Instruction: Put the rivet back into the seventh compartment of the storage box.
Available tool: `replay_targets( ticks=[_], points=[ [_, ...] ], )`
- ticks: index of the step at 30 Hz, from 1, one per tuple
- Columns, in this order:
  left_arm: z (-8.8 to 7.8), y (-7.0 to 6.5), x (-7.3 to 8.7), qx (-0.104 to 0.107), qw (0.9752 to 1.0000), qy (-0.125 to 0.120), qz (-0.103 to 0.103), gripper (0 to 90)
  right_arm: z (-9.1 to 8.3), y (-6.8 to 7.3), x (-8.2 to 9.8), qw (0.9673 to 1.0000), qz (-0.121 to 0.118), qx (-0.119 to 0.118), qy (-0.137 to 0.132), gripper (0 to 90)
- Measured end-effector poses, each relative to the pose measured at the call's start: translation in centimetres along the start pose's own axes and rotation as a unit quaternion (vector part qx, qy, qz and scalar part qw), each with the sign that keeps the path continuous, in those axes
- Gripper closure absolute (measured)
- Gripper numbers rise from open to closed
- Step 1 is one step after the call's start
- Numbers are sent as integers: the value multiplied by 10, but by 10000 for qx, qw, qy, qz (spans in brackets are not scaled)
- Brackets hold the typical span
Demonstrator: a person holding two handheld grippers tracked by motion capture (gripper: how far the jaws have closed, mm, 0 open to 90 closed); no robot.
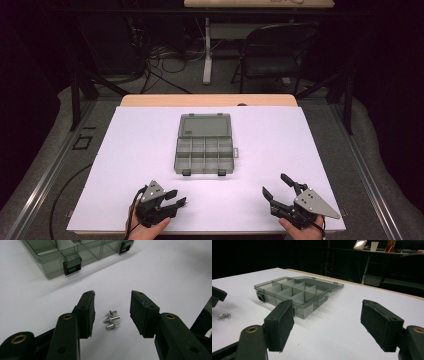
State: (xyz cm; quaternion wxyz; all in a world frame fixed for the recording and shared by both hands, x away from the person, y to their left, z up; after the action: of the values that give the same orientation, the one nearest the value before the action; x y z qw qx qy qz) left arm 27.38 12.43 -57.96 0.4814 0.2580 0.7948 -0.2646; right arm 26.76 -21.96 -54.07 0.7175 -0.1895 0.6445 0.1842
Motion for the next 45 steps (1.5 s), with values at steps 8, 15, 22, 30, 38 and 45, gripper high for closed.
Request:
replay_targets(
  ticks=[8, 15, 22, 30, 38, 45],
  points=[
    [11, -1, 6, 0, 9997, 172, -154, 599, 0, -2, 0, 10000, 44, 16, -44, 262],
    [14, 2, 11, -47, 9993, 234, -289, 603, -1, -2, 0, 10000, 45, -4, 3, 262],
    [16, 2, 15, -39, 9992, 304, -261, 604, 0, -2, 0, 10000, 58, -16, -17, 264],
    [19, 1, 18, -51, 9989, 373, -293, 625, 0, -1, 0, 10000, 42, -43, -25, 265],
    [19, 1, 19, -144, 9989, 373, -230, 696, 0, -1, 0, 10000, 49, -54, 5, 265],
    [19, 1, 19, -143, 9990, 368, -192, 710, 0, -1, 0, 10000, 47, -52, 3, 267]
  ],
)
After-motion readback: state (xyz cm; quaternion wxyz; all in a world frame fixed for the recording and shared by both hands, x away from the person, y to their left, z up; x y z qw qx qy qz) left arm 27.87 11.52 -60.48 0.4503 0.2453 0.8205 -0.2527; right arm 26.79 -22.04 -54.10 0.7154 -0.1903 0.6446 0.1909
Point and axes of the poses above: each handheld gripper's, and its own axes: z roughly forward along the jaws, x roughly out of its underside, y roughly to its left, the point moved 6 cm from there along z, roughly forward along the jaws, and after that the axes turned 15 degrees about -y, right-handed, at the moved point
